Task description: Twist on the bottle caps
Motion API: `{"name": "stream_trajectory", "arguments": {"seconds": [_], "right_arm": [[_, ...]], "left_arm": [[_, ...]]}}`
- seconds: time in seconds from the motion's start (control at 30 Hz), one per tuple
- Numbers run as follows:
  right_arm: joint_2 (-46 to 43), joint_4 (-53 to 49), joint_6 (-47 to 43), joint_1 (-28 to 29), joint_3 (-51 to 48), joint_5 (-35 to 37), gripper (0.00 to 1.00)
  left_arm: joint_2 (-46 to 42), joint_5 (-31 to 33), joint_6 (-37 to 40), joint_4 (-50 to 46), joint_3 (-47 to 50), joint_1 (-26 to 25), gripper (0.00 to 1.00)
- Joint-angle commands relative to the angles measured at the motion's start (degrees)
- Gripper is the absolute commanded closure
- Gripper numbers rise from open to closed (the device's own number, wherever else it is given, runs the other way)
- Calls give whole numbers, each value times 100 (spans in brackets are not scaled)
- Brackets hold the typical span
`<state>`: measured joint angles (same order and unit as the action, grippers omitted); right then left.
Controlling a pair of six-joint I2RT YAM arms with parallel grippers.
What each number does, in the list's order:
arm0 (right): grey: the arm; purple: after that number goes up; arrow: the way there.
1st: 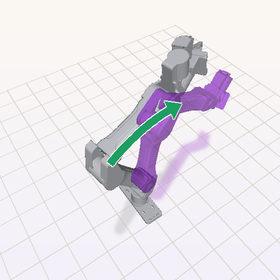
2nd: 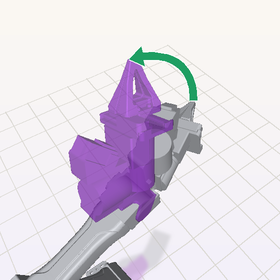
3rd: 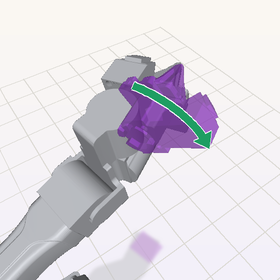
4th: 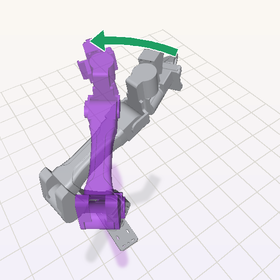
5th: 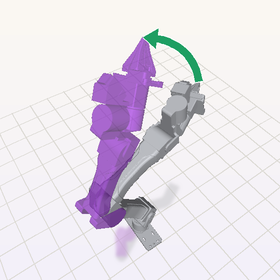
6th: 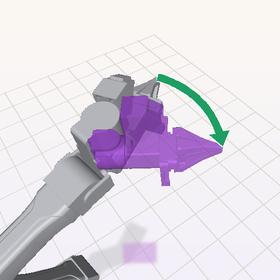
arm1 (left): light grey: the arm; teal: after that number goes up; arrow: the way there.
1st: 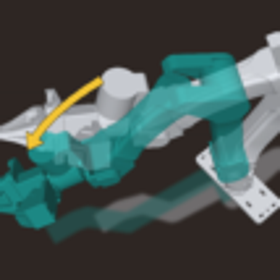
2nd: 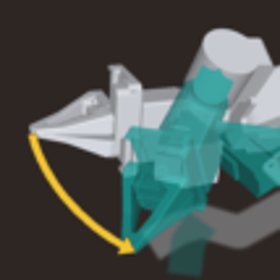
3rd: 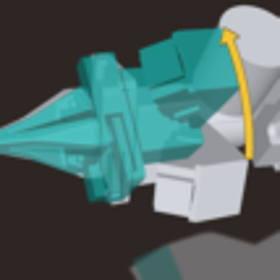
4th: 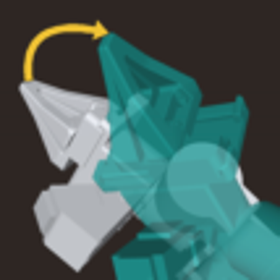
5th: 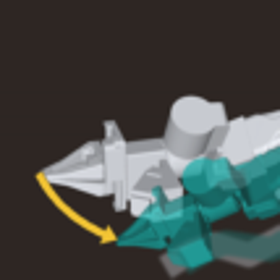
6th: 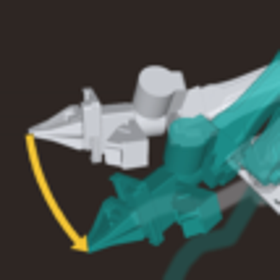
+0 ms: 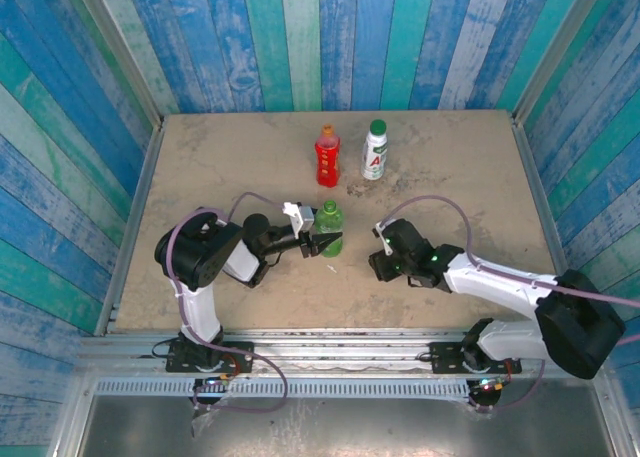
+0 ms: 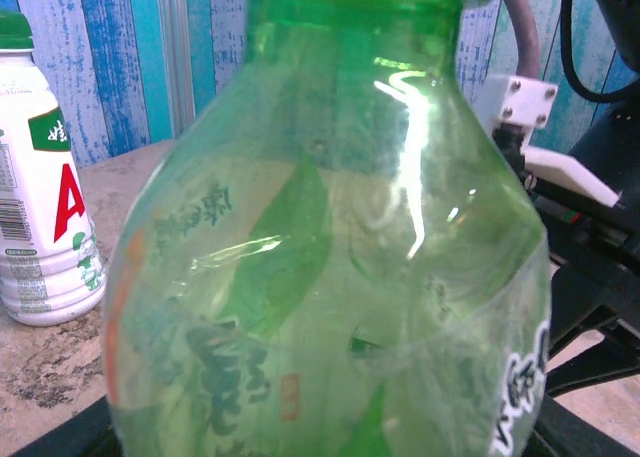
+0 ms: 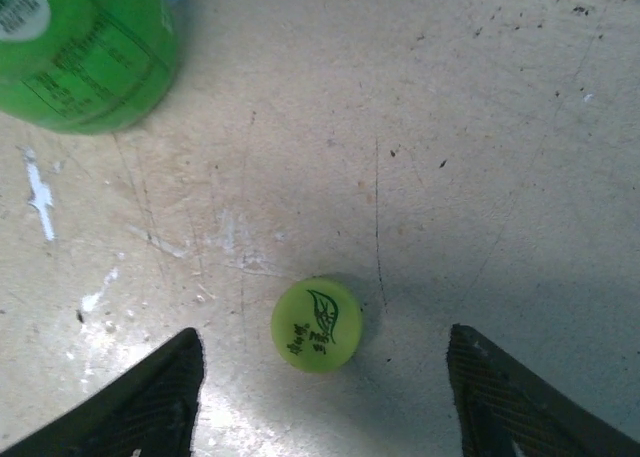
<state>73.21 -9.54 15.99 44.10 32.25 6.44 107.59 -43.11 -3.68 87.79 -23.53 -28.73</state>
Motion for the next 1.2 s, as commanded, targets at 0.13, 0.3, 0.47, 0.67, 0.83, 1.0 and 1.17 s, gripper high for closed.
{"name": "stream_trajectory", "arguments": {"seconds": [0.13,0.3,0.47,0.67,0.83,1.0,1.17], "right_arm": [[490,40,-30,106,190,212,50],[744,58,-56,143,272,242,53],[882,80,-87,160,344,222,58],[984,93,-105,155,381,226,61],[1024,97,-120,161,405,235,63],[1072,93,-138,156,413,245,64],[1092,49,-165,161,451,233,66]], "left_arm": [[87,38,-10,-33,-84,-19,37],[90,14,-2,-55,-100,-23,37],[100,6,9,-77,-106,-23,37],[100,4,6,-70,-108,-20,37],[97,-15,8,-89,-123,-23,37],[95,-35,17,-97,-122,-20,37],[90,-44,17,-114,-126,-19,37]]}}
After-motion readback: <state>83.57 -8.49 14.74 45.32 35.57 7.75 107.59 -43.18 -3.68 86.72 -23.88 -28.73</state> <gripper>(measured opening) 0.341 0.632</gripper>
